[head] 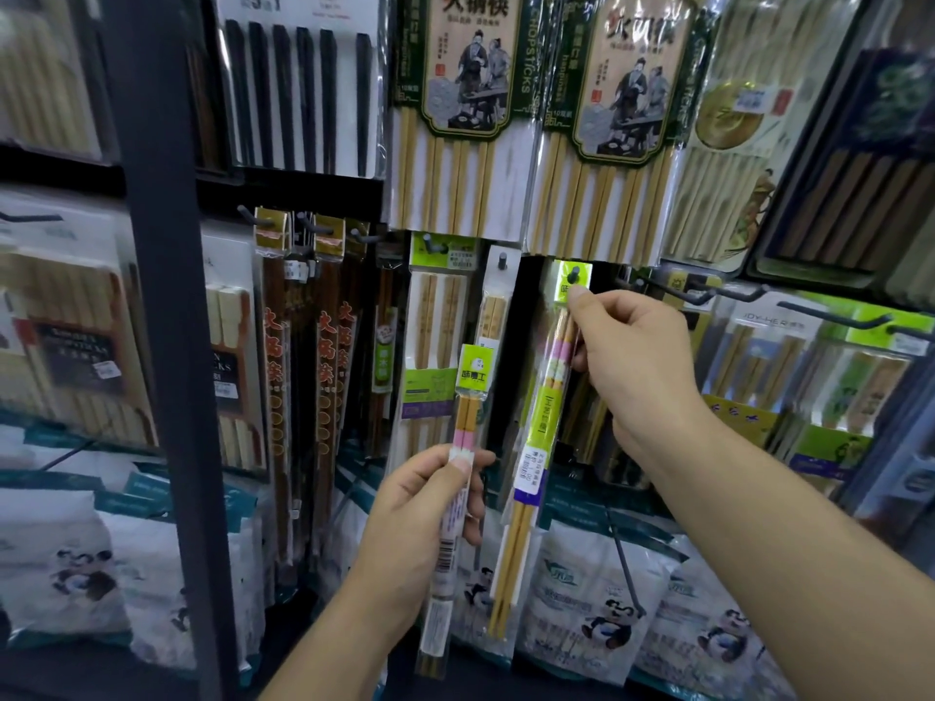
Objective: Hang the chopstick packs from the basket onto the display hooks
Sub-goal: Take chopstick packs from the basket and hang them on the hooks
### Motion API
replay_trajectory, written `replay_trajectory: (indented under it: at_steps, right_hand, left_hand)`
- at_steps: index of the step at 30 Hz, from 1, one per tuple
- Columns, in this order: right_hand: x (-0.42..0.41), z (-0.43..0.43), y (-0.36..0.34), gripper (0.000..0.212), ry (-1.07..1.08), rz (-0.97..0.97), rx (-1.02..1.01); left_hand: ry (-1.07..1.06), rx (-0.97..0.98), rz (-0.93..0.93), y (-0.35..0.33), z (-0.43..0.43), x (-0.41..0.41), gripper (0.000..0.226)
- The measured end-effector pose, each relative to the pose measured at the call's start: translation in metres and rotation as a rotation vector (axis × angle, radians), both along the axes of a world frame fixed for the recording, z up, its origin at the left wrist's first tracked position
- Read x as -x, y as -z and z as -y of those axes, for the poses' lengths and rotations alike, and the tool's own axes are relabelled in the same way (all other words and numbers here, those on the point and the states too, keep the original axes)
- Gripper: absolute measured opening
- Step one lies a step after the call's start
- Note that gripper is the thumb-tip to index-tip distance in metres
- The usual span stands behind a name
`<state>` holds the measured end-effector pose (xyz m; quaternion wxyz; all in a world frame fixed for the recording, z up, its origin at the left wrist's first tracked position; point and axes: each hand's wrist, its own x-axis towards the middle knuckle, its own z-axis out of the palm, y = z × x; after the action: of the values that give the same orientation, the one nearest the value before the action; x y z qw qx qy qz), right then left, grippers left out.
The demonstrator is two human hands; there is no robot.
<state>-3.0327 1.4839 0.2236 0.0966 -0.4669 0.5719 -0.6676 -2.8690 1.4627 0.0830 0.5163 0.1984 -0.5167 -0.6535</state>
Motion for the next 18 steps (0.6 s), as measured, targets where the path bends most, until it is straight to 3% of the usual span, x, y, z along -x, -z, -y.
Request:
replay_trajectory:
  at_steps: [8, 14, 18]
  right_hand:
    - [-0.001, -0.012, 0.027, 0.036, 0.096, -0.103, -0.026]
    - [-0.020, -0.027, 0.032, 0.014, -0.173, -0.203, -0.080]
    - [-0.023, -0.028, 0.027, 0.019, -0.170, -0.259, -0.062]
  left_hand:
    - [-0.030, 0.053, 0.051, 0.001, 0.000, 0.002, 0.022]
    - [-0.019, 0.110, 0.010, -0.011, -0.004, 0.011, 0.020]
    - [0.008, 0.159, -0.003, -0.018, -0.006, 0.015, 0.020]
